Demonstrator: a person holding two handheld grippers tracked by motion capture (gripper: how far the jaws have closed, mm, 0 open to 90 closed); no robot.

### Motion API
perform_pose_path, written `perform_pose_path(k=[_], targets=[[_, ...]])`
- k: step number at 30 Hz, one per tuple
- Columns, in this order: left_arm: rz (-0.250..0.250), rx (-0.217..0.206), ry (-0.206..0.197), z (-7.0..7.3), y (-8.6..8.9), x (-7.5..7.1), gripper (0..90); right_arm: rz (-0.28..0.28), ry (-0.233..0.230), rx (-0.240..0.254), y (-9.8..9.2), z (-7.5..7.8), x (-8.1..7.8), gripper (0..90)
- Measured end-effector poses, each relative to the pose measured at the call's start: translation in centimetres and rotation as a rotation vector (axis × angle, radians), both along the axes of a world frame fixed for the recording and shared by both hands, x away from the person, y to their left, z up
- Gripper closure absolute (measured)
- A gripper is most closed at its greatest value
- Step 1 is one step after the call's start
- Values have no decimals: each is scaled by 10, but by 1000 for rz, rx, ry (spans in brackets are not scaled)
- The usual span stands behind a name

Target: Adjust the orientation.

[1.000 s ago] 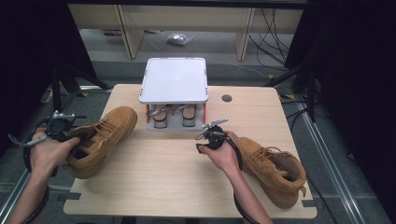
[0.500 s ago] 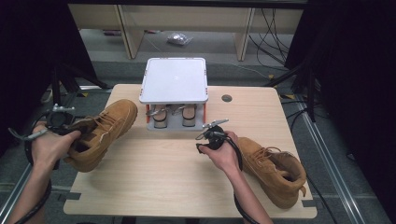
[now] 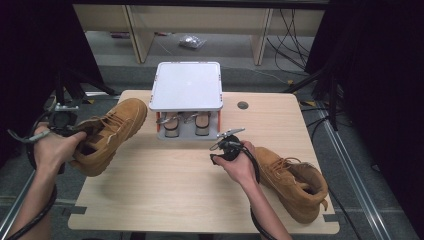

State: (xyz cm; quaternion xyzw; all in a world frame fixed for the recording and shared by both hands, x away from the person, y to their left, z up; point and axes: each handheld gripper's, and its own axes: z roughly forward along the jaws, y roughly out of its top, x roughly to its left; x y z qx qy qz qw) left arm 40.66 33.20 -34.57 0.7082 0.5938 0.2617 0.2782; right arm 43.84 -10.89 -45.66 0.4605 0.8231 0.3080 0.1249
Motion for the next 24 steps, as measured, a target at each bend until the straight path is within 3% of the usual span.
perform_pose_path(k=[24], targets=[[16, -8, -42, 17, 1, 7, 869, -6, 17, 4, 1, -1, -2, 434]])
